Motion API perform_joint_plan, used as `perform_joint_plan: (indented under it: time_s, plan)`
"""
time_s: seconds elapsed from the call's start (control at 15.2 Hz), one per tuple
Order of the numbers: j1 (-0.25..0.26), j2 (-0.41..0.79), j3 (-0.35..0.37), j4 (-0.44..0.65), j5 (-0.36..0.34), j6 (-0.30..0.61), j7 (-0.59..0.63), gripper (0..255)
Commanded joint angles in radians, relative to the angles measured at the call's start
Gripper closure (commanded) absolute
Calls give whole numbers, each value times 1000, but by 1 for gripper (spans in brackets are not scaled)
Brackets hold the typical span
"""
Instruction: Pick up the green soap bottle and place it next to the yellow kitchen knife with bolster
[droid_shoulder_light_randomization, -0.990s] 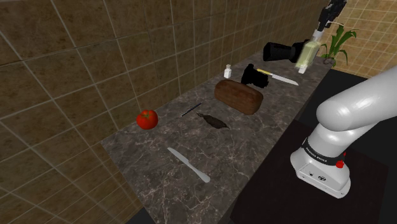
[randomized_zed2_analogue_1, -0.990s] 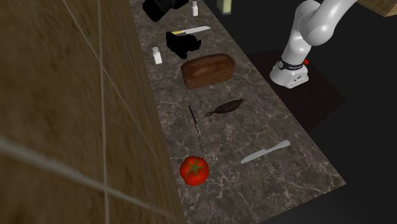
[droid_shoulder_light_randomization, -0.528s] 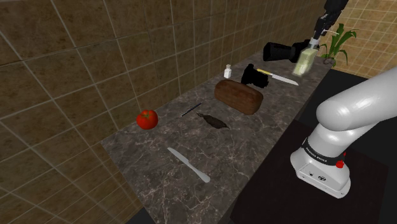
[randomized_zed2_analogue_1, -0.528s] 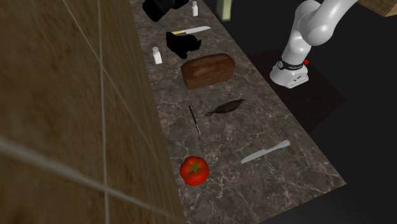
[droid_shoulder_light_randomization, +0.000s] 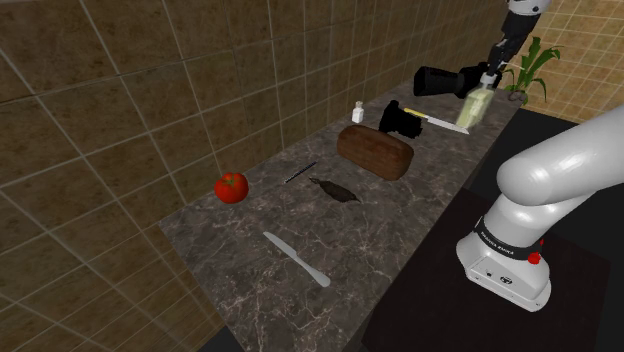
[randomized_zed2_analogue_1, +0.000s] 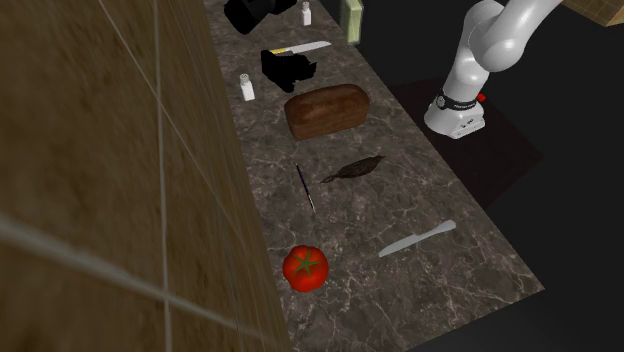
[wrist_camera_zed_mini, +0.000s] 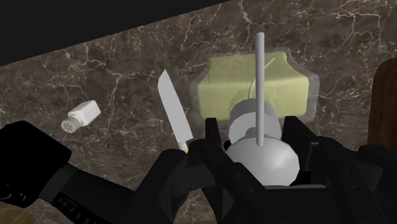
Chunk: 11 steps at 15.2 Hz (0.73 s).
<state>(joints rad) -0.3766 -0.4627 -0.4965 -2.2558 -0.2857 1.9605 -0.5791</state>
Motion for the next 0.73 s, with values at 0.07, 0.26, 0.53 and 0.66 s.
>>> perform_joint_plan:
  time_s: [0.07,0.26,0.53,0.66]
  plan:
    - [-2,4,-7,-34,-5,39,3,255]
    - [-4,11,-15,-69,-9,81,5,255]
    - [-5,25,-27,-112,-14,137,7,255]
    - [-6,33,-33,-132,-17,166,8,255]
